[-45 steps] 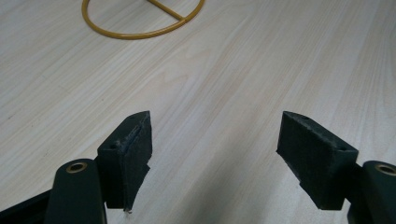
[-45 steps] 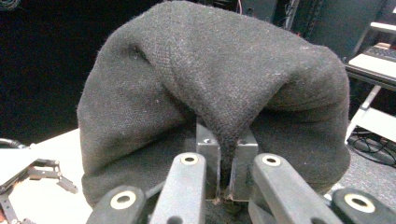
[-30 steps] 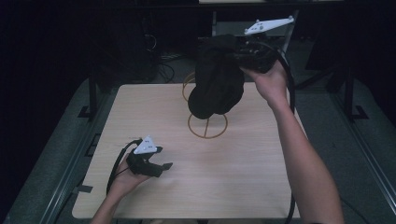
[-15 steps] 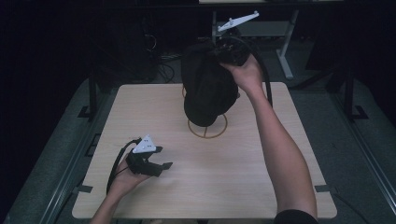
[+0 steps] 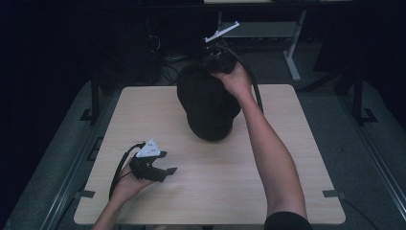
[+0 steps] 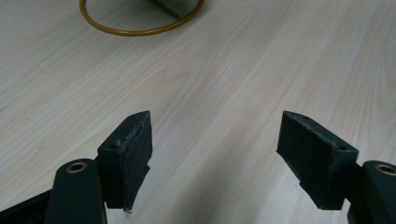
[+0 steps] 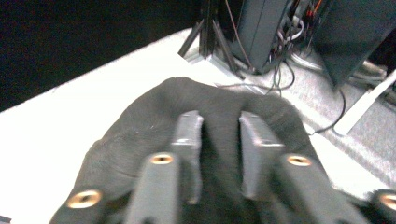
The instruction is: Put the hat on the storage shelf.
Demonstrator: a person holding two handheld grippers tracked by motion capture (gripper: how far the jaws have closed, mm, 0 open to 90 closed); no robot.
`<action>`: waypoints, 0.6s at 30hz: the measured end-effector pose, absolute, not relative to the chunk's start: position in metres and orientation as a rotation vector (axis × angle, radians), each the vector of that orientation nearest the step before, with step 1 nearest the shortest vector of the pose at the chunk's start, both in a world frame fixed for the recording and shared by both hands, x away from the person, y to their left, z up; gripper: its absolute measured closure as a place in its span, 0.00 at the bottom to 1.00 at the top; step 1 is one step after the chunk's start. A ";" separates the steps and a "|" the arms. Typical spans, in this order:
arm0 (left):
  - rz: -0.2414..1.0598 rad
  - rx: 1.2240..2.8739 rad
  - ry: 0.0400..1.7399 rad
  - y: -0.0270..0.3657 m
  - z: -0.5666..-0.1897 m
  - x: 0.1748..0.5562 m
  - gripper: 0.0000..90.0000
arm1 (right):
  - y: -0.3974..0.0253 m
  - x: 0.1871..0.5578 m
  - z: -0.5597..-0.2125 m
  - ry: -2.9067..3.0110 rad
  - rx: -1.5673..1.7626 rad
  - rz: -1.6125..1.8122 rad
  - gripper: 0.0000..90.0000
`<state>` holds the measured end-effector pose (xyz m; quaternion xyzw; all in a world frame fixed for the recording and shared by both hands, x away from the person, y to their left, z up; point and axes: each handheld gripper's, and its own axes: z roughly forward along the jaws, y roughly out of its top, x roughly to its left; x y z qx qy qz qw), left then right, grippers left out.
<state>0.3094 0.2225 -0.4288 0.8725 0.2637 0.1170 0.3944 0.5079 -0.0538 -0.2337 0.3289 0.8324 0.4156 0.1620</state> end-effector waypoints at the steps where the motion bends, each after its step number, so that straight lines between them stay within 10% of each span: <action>1: 0.298 2.223 0.664 0.223 -0.428 0.309 0.29 | -0.054 0.508 -0.236 2.367 0.948 1.213 0.65; 18: 0.322 2.211 0.670 0.225 -0.429 0.310 0.29 | -0.072 0.495 -0.235 2.332 0.937 1.309 0.51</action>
